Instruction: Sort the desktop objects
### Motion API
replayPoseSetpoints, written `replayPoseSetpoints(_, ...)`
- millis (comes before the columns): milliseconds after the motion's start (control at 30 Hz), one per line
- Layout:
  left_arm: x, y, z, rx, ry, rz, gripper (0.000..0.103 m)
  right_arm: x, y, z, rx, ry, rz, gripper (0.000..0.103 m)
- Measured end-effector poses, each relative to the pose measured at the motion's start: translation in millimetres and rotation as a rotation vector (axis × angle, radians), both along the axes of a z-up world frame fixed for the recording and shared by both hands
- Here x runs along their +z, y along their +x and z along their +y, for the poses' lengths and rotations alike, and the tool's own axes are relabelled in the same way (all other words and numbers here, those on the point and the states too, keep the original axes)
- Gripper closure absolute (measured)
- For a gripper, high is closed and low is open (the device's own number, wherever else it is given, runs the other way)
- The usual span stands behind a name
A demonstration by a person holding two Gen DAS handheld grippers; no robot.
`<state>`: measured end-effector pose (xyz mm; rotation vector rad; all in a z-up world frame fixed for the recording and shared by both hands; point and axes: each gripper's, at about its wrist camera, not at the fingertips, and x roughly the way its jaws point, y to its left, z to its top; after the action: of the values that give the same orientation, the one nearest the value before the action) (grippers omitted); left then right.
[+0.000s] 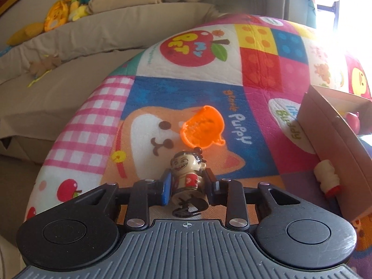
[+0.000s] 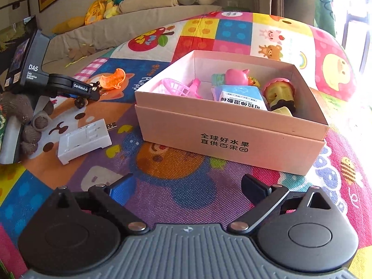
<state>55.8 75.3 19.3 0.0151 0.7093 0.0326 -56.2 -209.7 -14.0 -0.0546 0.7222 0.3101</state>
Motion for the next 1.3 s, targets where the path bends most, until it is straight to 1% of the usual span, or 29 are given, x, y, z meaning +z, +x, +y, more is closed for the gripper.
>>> replayPoseSetpoints(67,7,-17,-10,-0.052,0.013,-0.026,0.070,0,0,-3,-0.013,0.010,0.002,0.006)
replayPoseSetpoints(100,10,-25,-14,-0.075,0.006,-0.031,0.070,0,0,-5,-0.021,0.013,0.003,0.006)
replayPoseSetpoints(200,24,-57,-34,-0.190,-0.033,-0.054,0.070,1,-1,-10,-0.044,0.015,0.002,0.006)
replayPoseSetpoints(233,30,-71,-44,-0.242,-0.040,-0.073,0.070,1,-3,-13,-0.054,0.014,0.001,0.006)
replayPoseSetpoints(333,40,-100,-69,-0.352,-0.055,-0.109,0.070,1,-7,-22,-0.082,0.016,0.003,0.006)
replayPoseSetpoints(400,42,-113,-84,-0.417,-0.077,-0.104,0.070,1,-10,-30,-0.109,0.022,0.008,0.006)
replayPoseSetpoints(467,38,-123,-101,-0.478,-0.083,-0.091,0.070,1,-13,-39,-0.142,0.034,0.015,0.006)
replayPoseSetpoints(567,25,-128,-118,-0.519,-0.079,-0.060,0.066,2,-17,-50,-0.177,0.050,0.024,0.005)
replayPoseSetpoints(600,22,-129,-120,-0.519,-0.081,-0.050,0.064,2,-18,-52,-0.186,0.051,0.025,0.004)
replayPoseSetpoints(667,18,-133,-120,-0.518,-0.087,-0.041,0.048,3,-20,-56,-0.199,0.050,0.023,0.003)
replayPoseSetpoints(733,18,-137,-117,-0.496,-0.061,-0.053,0.045,4,-23,-57,-0.204,0.054,0.018,0.002)
replayPoseSetpoints(800,18,-139,-110,-0.462,-0.044,-0.059,0.038,4,-25,-58,-0.207,0.059,0.016,0.000)
replayPoseSetpoints(833,19,-138,-103,-0.432,-0.042,-0.059,0.033,4,-25,-58,-0.209,0.063,0.018,0.000)
replayPoseSetpoints(867,19,-138,-98,-0.403,-0.041,-0.058,0.029,3,-25,-58,-0.209,0.068,0.022,0.000)
replayPoseSetpoints(900,18,-138,-93,-0.380,-0.037,-0.058,0.029,3,-25,-58,-0.209,0.073,0.024,0.000)
replayPoseSetpoints(967,15,-137,-83,-0.314,-0.014,-0.060,0.020,2,-26,-58,-0.208,0.079,0.028,0.000)
replayPoseSetpoints(1033,10,-134,-73,-0.256,0.008,-0.045,0.015,1,-26,-58,-0.210,0.077,0.028,0.000)
replayPoseSetpoints(1167,-3,-126,-61,-0.200,0.025,-0.001,0.013,2,-29,-58,-0.206,0.083,0.025,0.000)
replayPoseSetpoints(1300,-10,-120,-57,-0.162,0.063,-0.001,0.010,1,-31,-57,-0.208,0.082,0.025,0.000)
